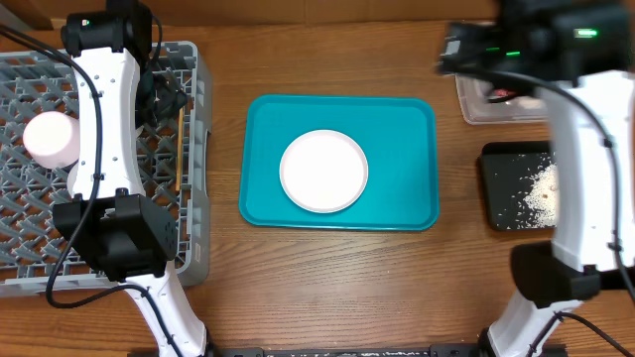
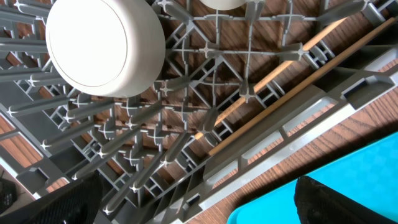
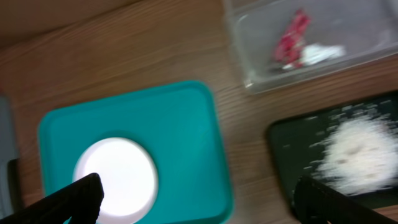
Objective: Sort waste into correct bins and load items into the dishwasher
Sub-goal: 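Open the right gripper and withdraw it to the right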
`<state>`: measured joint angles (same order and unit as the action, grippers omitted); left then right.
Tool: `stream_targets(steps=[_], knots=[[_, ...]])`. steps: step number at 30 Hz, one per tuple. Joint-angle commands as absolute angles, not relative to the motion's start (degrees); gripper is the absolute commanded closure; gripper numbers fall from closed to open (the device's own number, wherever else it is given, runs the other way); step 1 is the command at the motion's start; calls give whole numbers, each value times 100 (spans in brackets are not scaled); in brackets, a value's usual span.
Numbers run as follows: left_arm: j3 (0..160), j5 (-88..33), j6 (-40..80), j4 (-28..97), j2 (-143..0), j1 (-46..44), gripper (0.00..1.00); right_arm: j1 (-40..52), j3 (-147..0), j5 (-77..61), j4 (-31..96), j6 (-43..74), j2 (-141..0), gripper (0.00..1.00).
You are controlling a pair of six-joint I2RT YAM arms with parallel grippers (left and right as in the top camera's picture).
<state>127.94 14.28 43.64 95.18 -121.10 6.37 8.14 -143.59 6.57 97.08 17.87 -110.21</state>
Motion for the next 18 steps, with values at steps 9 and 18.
stream_targets(steps=[9, 18], knots=[[12923, 1428, 4484, 9529, -11902, 602, 0, -1249, -14396, 768, 9701, 637, -11037, 0], [12923, 1304, 4504, 9404, -11902, 596, 0, -1809, -14396, 768, 9701, 635, -11037, 0]])
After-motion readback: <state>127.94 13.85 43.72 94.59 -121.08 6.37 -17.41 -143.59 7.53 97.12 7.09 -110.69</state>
